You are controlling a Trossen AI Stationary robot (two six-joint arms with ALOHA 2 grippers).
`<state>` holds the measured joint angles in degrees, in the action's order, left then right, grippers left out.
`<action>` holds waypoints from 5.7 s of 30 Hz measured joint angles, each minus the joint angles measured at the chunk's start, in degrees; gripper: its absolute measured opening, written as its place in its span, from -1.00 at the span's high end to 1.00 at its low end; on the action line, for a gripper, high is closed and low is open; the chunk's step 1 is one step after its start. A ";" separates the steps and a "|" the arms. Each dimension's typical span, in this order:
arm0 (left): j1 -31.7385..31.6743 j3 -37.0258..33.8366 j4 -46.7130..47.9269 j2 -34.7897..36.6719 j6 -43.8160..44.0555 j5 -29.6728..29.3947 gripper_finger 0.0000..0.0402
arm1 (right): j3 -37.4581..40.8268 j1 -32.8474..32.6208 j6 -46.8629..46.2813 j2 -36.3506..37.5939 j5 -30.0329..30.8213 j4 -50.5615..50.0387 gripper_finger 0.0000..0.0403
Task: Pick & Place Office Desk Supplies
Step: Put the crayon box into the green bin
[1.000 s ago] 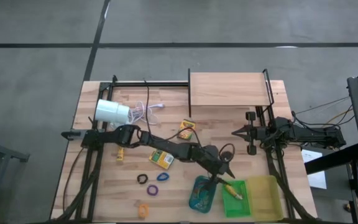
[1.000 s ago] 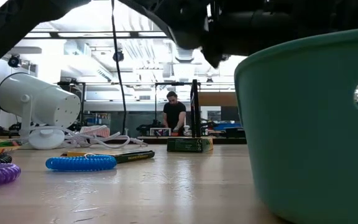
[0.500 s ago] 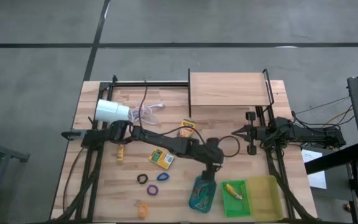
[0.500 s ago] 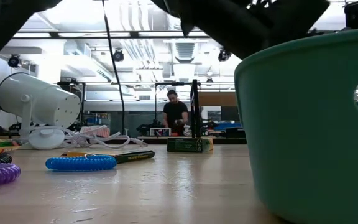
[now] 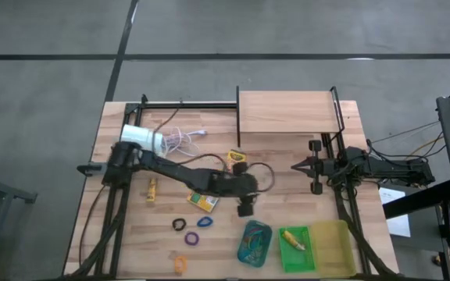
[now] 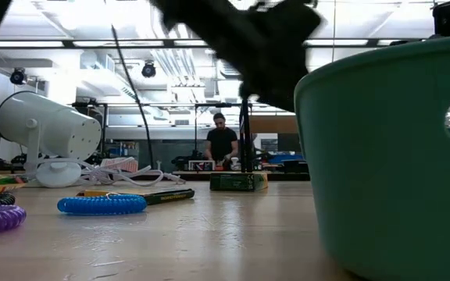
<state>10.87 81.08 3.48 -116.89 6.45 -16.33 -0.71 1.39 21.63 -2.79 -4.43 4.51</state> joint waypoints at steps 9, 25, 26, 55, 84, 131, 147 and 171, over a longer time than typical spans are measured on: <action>4.88 -26.04 6.82 26.77 22.36 -5.65 0.11 | -0.02 0.00 0.00 0.00 -0.02 0.00 0.96; 20.55 -29.89 65.13 47.89 96.96 -0.62 0.11 | 0.00 0.02 -0.01 0.00 0.04 0.00 0.96; 20.51 -29.90 66.70 47.49 98.61 1.04 0.11 | -0.02 0.00 0.00 0.00 0.02 0.00 0.96; 17.03 -49.48 50.20 43.63 108.15 9.55 0.11 | -0.01 0.01 0.00 0.00 0.02 0.00 0.96; 16.73 -45.80 46.57 44.13 103.34 10.96 0.39 | -0.01 0.00 0.00 0.02 0.02 0.00 0.96; -6.94 -22.08 -58.01 -2.96 0.60 25.98 0.39 | 0.00 0.00 0.00 0.00 0.00 0.00 0.96; -6.46 -0.90 -22.57 -10.12 -10.94 27.95 0.39 | -0.02 0.02 0.00 0.02 0.03 0.00 0.96; -7.71 0.79 -14.21 -13.70 -7.51 27.53 0.39 | -0.01 0.02 0.00 0.00 0.02 0.01 0.96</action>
<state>3.16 81.87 -10.73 -130.58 -1.07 11.20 -0.72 1.41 21.63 -2.79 -4.40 4.52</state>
